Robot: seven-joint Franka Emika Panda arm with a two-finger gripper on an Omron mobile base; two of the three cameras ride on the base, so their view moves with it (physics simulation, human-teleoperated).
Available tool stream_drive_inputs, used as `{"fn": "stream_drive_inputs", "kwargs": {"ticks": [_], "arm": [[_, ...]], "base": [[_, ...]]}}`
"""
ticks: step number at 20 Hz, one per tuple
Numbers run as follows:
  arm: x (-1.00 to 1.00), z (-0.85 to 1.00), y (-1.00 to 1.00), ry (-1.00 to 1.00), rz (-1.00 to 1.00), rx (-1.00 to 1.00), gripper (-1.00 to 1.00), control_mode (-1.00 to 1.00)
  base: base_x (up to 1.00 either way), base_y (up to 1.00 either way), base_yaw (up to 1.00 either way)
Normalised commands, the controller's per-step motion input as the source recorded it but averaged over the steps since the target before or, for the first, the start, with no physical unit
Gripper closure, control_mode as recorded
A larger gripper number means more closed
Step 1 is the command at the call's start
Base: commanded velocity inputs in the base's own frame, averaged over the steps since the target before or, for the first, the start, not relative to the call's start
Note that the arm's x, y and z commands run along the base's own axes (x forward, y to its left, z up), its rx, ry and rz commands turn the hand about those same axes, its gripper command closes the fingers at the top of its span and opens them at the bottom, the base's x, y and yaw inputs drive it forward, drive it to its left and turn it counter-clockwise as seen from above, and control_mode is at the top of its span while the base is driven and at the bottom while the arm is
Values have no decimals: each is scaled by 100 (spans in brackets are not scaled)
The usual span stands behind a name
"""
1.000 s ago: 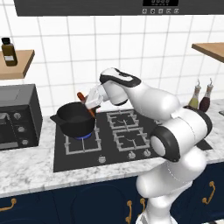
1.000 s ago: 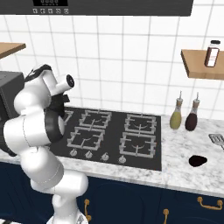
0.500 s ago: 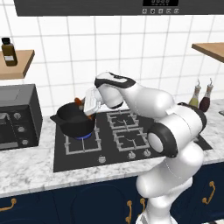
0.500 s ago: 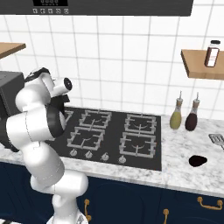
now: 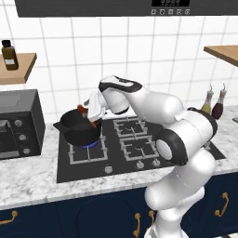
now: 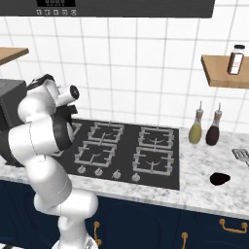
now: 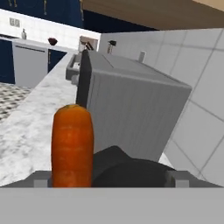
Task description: Put the carrot and avocado in the pot. Retrieve the spatula and lightly stir the vegetables in the pot.
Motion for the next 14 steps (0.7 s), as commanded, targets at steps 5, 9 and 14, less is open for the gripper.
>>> {"fn": "stream_drive_inputs", "kwargs": {"ticks": [5, 9, 14], "arm": [[57, 3, 0, 0, 1, -5, -100, -100], [60, -40, 8, 0, 4, -15, -100, -100], [35, -44, 10, 0, 4, -16, -100, -100]], "base": [[0, 0, 0], [0, 0, 0], [0, 0, 0]]}}
